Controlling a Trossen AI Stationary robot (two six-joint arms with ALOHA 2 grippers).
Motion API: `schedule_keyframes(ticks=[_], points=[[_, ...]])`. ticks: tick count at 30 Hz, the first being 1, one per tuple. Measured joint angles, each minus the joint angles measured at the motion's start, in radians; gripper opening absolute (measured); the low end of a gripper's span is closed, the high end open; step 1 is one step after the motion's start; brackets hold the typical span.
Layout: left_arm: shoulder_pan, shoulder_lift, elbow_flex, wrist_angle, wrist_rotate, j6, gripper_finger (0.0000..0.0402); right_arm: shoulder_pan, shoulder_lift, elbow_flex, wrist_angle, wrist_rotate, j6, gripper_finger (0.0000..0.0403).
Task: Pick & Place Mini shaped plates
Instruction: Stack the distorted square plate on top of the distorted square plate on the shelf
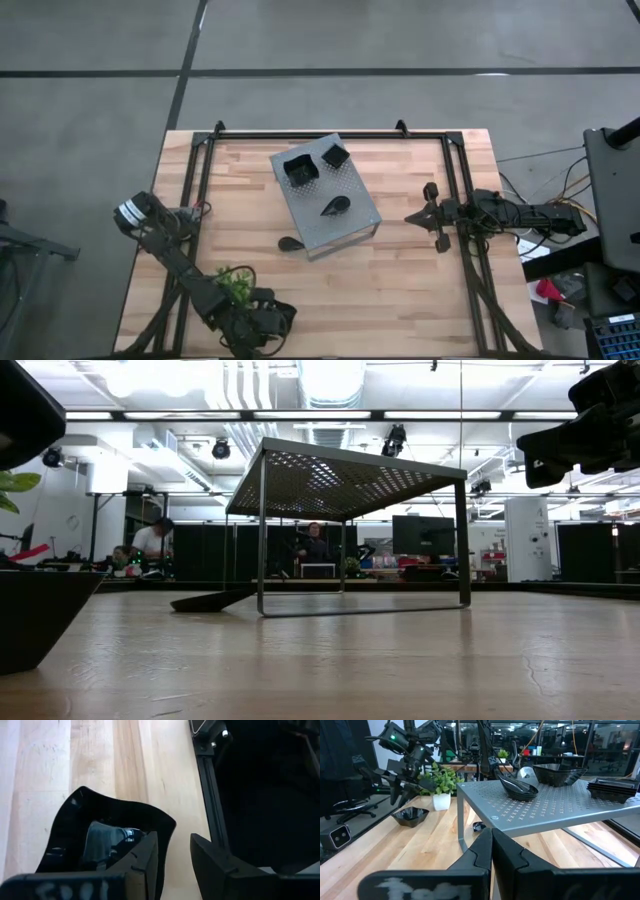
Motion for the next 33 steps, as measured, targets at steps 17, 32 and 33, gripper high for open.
schedule_keyframes(ticks=[17,32,33], points=[[-0.001,0.000,-0.039,-0.012,0.047,0.010,0.0107,0.000,0.000,0.000,0.000,0.000,0.000,0.0009],[0.007,0.009,-0.050,-0.002,0.042,0.036,0.0107,0.000,0.000,0.000,0.000,0.000,0.000,0.0009],[0.007,0.018,-0.050,0.003,0.042,0.036,0.0107,0.000,0.000,0.000,0.000,0.000,0.000,0.0009]])
